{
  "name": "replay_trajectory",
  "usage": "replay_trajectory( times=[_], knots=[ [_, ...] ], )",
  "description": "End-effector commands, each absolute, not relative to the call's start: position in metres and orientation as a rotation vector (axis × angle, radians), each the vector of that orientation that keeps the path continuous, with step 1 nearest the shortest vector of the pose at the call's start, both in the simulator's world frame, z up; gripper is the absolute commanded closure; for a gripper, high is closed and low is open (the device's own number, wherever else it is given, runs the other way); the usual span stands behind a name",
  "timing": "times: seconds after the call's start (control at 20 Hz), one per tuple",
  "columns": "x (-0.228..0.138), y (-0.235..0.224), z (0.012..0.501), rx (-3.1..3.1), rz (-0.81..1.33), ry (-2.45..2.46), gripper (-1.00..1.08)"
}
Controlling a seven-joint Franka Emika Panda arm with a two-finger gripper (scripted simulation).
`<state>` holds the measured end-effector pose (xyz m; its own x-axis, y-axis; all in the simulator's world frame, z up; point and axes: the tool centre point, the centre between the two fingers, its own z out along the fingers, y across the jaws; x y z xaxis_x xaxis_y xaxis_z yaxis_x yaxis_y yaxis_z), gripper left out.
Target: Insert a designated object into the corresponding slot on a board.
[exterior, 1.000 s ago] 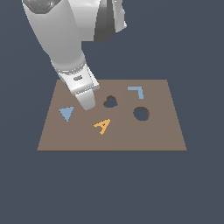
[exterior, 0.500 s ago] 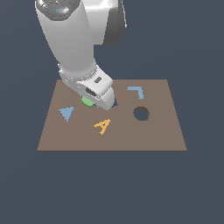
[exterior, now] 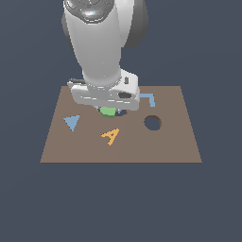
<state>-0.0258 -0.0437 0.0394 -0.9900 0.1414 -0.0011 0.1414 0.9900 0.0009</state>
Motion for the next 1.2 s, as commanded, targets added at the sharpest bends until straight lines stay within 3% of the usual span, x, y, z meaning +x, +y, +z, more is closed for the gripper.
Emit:
replay_trajectory(
  times=[0.0, 1.15],
  knots=[
    [-0.026, -0.035, 0.04, 0.072, 0.001, 3.139, 1.08],
    [-0.036, -0.009, 0.037, -0.416, 0.001, 3.114, 1.08]
  ],
)
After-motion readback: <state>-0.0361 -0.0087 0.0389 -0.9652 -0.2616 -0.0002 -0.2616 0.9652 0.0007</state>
